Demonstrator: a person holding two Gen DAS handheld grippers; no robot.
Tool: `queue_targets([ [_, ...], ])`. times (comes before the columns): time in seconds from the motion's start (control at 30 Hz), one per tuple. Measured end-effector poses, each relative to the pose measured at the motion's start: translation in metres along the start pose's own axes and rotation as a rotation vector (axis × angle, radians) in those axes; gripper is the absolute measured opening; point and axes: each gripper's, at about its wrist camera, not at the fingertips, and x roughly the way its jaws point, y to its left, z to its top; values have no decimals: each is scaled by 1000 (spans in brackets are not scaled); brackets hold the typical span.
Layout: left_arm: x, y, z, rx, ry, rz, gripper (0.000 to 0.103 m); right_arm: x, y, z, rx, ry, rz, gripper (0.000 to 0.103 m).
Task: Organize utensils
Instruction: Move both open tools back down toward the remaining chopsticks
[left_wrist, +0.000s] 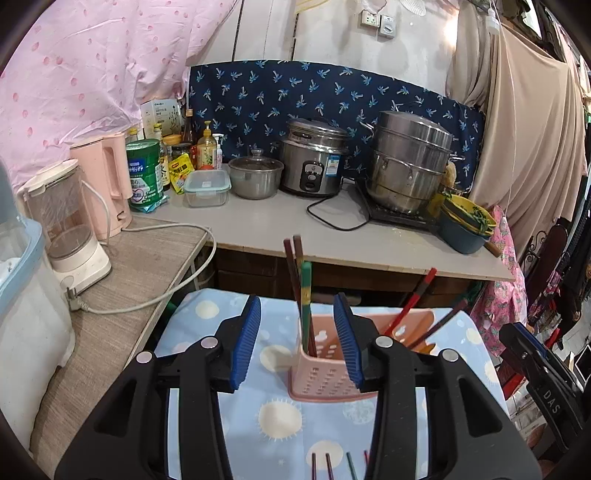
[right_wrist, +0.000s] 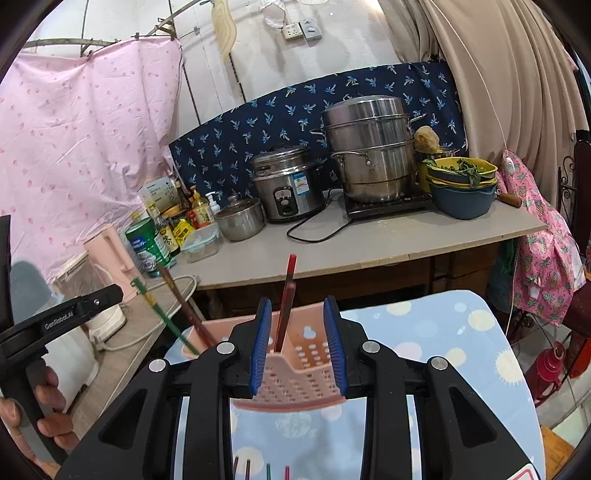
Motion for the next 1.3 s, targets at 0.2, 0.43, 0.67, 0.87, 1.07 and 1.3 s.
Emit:
queue_targets([
  [0.2,-18,-3,-26,34,15,23,39,-24,7,-23,-22,28,12,29],
  [0.43,-34,-3,-55,42,51,26,39,-48,15,-56,-57,67,9,30],
  [0.67,-46,1,-84,44,92,34,39,-70,16,-84,-55,91,3,30],
  [0.87,-55,8,-111,43,131,38,39,-83,14,-111,-47,125,-4,30],
  [1.07,-59,11,-147,55,180,46,39,-94,12,-145,-55,168,-27,30],
  [1.3,-59,15,-187,47,247,34,39,-101,7,-192,-60,236,-46,30],
])
